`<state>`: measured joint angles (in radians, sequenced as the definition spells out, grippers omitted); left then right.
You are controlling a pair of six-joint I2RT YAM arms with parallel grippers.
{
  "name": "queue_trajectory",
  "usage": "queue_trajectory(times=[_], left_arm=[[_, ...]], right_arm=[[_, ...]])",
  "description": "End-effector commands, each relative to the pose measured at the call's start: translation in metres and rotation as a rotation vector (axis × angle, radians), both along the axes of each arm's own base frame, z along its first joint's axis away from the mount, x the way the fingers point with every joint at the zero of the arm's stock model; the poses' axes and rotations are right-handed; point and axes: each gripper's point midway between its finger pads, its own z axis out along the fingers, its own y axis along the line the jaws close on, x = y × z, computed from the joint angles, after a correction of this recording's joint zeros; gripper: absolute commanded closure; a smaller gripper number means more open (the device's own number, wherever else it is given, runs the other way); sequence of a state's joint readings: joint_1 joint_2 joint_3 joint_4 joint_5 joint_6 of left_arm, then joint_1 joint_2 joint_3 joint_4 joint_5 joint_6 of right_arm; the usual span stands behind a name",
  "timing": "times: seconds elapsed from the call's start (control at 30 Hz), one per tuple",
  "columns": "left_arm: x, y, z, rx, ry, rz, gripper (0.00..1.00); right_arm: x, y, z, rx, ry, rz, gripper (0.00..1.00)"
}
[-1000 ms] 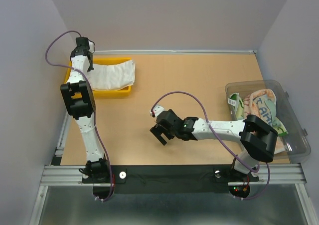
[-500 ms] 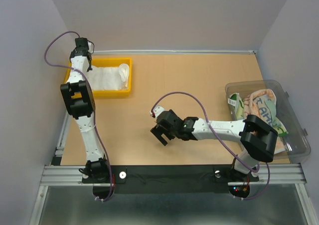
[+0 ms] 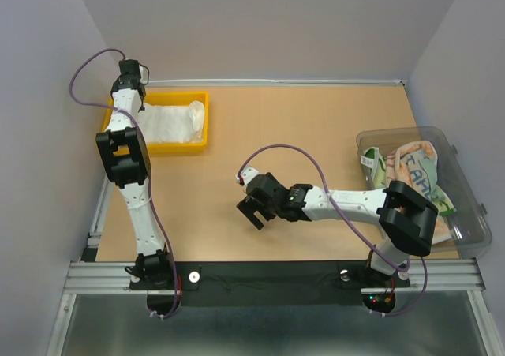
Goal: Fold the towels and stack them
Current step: Neatly place the folded towel into the bin
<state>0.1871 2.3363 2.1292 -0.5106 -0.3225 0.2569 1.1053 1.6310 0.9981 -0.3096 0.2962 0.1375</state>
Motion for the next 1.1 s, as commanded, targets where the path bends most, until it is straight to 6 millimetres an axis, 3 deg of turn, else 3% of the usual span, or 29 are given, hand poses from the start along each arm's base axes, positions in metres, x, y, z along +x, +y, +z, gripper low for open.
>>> queue_trajectory(times=[0.0, 0.03, 0.2, 0.27, 0.4, 0.43, 0.47, 0.6, 0.7, 0.77, 0.8, 0.83, 0.9, 0.93, 1.03, 1.07], left_arm=[[0.006, 0.013, 0.027, 0.053, -0.06, 0.029, 0.83], [0.006, 0.013, 0.027, 0.052, -0.06, 0.033, 0.78], [0.001, 0.02, 0.035, 0.079, -0.069, 0.077, 0.78], [-0.003, 0.027, 0.042, 0.107, -0.078, 0.111, 0.65], [-0.007, 0.036, 0.054, 0.122, -0.107, 0.156, 0.61], [-0.01, 0.039, 0.056, 0.132, -0.109, 0.171, 0.47], [-0.011, 0.039, 0.06, 0.135, -0.118, 0.178, 0.4], [-0.008, 0.029, 0.078, 0.08, -0.183, 0.161, 0.37], [-0.007, 0.002, 0.093, -0.026, -0.25, 0.122, 0.37], [-0.008, -0.032, 0.097, -0.144, -0.296, 0.069, 0.36], [-0.01, -0.039, 0.1, -0.181, -0.317, 0.056, 0.37], [-0.002, -0.062, 0.105, -0.238, -0.361, -0.004, 0.36], [-0.01, -0.09, 0.103, -0.321, -0.396, -0.026, 0.38], [-0.002, -0.113, 0.109, -0.366, -0.448, -0.092, 0.41], [-0.002, -0.154, 0.091, -0.423, -0.45, -0.151, 0.44], [0.001, -0.16, 0.087, -0.423, -0.446, -0.155, 0.45]], right_arm=[[0.008, 0.014, 0.018, 0.046, -0.023, 0.003, 0.0], [0.008, 0.014, 0.017, 0.044, -0.022, 0.004, 0.0], [0.008, 0.015, 0.018, 0.047, -0.02, 0.005, 0.0], [0.008, 0.014, 0.02, 0.052, -0.023, 0.001, 0.0], [0.008, 0.012, 0.021, 0.054, -0.026, -0.005, 0.0], [0.008, 0.012, 0.022, 0.059, -0.026, -0.008, 0.0], [0.007, 0.011, 0.022, 0.059, -0.026, -0.008, 0.0], [0.009, 0.009, 0.028, 0.069, -0.041, -0.024, 0.0], [0.012, 0.004, 0.03, 0.062, -0.065, -0.045, 0.0], [0.014, 0.001, 0.033, 0.061, -0.082, -0.059, 0.0], [0.015, -0.001, 0.035, 0.063, -0.088, -0.069, 0.0], [0.016, -0.002, 0.035, 0.06, -0.093, -0.075, 0.0], [0.018, -0.006, 0.038, 0.064, -0.108, -0.094, 0.0], [0.018, -0.008, 0.04, 0.068, -0.112, -0.099, 0.0], [0.019, -0.015, 0.046, 0.079, -0.13, -0.123, 0.0], [0.018, -0.016, 0.046, 0.078, -0.132, -0.125, 0.0]])
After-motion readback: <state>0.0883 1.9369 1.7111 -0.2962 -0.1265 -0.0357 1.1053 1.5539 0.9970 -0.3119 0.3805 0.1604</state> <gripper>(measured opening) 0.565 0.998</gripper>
